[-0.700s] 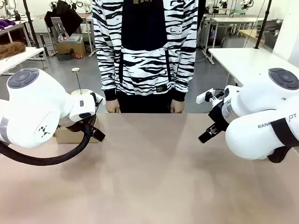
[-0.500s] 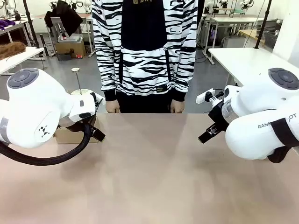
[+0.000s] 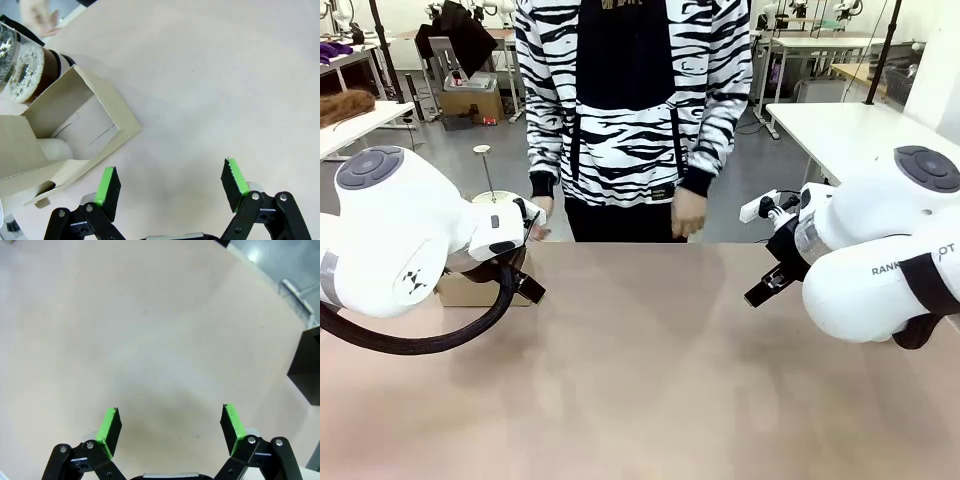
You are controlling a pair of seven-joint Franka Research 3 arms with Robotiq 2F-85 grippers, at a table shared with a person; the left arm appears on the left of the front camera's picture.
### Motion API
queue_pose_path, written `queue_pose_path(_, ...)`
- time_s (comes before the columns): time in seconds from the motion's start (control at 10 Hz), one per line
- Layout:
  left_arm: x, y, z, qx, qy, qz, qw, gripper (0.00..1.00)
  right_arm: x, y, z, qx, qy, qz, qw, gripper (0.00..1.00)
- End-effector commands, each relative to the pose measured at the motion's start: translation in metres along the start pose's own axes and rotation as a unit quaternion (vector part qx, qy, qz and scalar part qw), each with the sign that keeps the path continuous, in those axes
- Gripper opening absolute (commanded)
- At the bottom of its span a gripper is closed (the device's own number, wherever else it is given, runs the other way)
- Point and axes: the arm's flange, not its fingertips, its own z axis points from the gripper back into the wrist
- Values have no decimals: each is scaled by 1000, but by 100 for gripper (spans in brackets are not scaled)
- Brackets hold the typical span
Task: Pour a drink into a cup and package it in a carrier.
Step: Pick up the 600 ml Paper Cup and place it in the middle top area of the table.
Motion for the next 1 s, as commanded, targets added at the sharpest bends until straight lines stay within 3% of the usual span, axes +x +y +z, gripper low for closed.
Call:
queue_pose_path(0.0, 0, 0, 0, 0, 0, 0, 1000, 100, 0, 0, 0, 0, 0, 0, 1000, 100)
queue_pose_path(0.2, 0, 0, 0, 0, 0, 0, 1000, 100, 16, -8, 9, 0, 7, 7, 1000, 100)
queue_pose_path(0.4, 0, 0, 0, 0, 0, 0, 1000, 100, 56, -47, 44, 40, 15, 8, 999, 100)
queue_pose_path(0.6, 0, 0, 0, 0, 0, 0, 1000, 100, 74, -93, 88, 75, -4, 17, 997, 100)
queue_pose_path(0.9, 0, 0, 0, 0, 0, 0, 1000, 100, 47, -200, 124, 196, -38, 47, 979, 100)
